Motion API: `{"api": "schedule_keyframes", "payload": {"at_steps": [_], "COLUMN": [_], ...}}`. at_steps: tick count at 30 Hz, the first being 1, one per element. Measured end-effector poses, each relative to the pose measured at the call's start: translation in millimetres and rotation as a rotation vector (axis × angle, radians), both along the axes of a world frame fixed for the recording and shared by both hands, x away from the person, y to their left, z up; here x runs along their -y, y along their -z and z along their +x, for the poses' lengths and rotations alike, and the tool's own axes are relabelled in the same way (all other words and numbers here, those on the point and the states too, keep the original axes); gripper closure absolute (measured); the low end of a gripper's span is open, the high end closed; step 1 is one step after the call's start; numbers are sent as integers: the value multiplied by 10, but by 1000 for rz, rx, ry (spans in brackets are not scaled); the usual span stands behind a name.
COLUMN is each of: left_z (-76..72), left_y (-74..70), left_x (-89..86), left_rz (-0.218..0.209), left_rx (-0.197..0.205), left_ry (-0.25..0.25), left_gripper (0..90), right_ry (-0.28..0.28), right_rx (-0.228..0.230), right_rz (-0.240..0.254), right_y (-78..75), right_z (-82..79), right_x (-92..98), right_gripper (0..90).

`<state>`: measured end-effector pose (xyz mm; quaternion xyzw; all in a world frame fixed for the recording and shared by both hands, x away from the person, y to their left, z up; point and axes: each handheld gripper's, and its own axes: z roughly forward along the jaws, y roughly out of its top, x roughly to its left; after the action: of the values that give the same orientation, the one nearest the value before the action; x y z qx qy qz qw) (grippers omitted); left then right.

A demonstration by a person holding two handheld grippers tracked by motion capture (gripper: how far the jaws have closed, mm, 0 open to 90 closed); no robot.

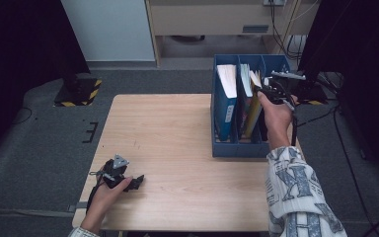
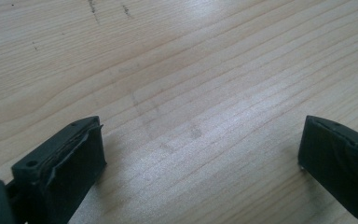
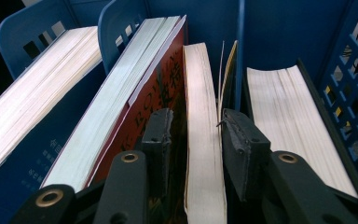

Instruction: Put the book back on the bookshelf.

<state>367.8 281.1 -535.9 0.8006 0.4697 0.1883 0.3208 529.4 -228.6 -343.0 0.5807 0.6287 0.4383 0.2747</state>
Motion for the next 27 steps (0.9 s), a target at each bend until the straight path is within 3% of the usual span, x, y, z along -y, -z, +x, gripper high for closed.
{"api": "schedule_keyframes", "payload": {"at_steps": [16,27], "left_z": [-2,-5], "left_y": [-1,0], "left_x": [-2,-1], "left_rz": [3,3], "left_rx": [-1,0], "left_ry": [2,1], "left_gripper": [0,0], "right_ry": [-37,-78], "right_rx": [35,56], "right_rz": [15,-14], "right_y": [-74,-34], "right_z": [-288,-534], "right_x": [62,69], "right_gripper": [586,388]}}
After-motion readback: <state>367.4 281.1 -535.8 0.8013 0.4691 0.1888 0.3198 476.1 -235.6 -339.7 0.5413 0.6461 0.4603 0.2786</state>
